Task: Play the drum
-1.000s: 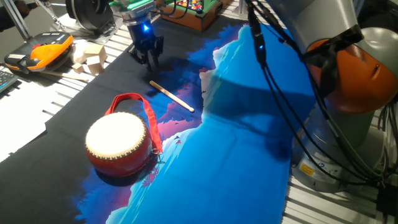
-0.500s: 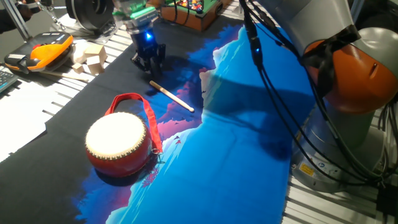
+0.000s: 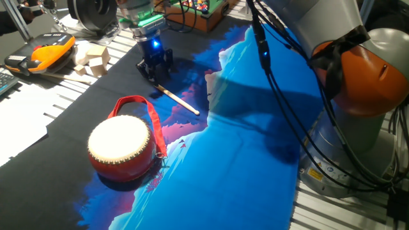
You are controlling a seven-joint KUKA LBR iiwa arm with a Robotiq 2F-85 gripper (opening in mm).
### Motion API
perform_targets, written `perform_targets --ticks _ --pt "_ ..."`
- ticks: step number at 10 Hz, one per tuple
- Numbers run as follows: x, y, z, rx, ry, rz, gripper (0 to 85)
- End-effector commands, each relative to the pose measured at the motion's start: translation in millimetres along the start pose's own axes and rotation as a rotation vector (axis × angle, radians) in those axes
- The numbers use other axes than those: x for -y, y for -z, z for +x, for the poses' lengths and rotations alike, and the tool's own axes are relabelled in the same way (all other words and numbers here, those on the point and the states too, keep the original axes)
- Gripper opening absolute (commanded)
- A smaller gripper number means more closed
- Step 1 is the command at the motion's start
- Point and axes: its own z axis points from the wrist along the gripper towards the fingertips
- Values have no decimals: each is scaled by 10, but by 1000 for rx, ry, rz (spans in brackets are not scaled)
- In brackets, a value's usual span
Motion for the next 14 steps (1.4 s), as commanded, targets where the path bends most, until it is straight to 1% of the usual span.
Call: perform_targets --ticks 1,3,4,5,7,9,11,14 --pt "-3 -10 -7 2 2 0 510" --pt "-40 -4 -12 -2 0 -2 510" --pt "-45 -12 -14 0 0 3 510" --pt "-42 -49 -29 9 5 6 510" --pt "-39 -87 -42 12 9 10 510" --pt "-31 -124 -52 28 7 27 510" --pt "-21 -171 -61 39 5 26 510" --pt "-13 -222 -58 48 8 25 510"
